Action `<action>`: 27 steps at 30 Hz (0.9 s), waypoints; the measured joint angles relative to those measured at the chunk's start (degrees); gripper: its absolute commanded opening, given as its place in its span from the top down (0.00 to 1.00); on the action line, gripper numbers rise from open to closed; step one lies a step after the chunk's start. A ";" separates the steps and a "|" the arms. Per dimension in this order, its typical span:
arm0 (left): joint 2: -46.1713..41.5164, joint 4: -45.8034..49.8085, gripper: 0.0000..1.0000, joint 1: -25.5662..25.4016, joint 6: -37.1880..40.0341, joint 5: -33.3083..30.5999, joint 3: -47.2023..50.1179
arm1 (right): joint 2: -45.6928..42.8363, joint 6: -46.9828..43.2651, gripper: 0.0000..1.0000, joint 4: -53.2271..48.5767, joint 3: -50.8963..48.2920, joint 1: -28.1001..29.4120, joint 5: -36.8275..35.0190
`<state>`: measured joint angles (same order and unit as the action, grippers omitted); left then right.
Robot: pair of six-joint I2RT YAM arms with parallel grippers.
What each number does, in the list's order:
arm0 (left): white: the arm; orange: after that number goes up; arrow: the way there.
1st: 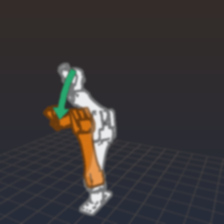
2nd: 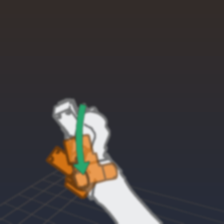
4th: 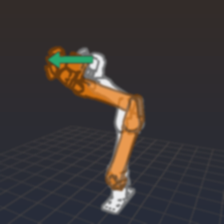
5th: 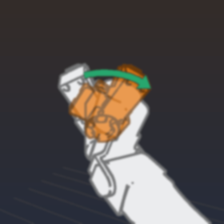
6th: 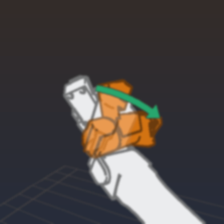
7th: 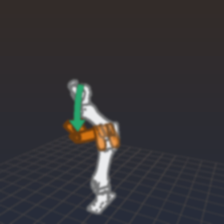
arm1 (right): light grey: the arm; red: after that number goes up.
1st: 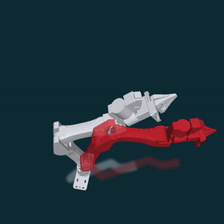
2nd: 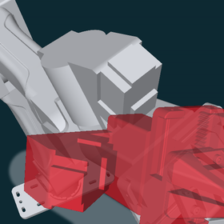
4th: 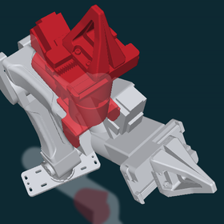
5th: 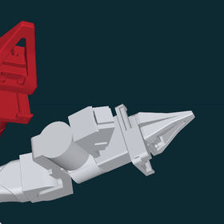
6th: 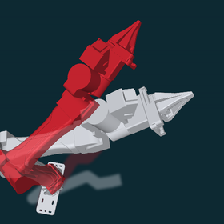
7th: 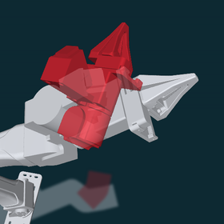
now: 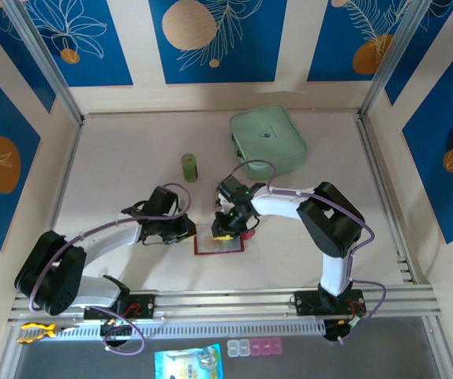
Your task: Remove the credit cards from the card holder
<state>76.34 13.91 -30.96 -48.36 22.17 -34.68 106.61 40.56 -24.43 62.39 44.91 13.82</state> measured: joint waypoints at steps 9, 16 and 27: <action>4.44 -9.09 0.72 -0.07 -5.20 5.25 0.11 | 0.00 0.02 0.78 1.31 -0.98 -0.72 1.46; 8.57 -9.68 0.70 -0.15 -5.35 5.51 0.11 | 0.00 0.00 0.78 1.92 -1.36 -1.22 2.51; 10.16 -10.16 0.77 -0.57 -5.38 5.88 -0.24 | -0.11 0.26 0.78 4.31 -3.08 -2.21 5.35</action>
<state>86.50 3.75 -31.53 -53.74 28.05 -34.92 106.50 40.82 -20.12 59.31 42.70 19.18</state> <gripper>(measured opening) 0.229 0.222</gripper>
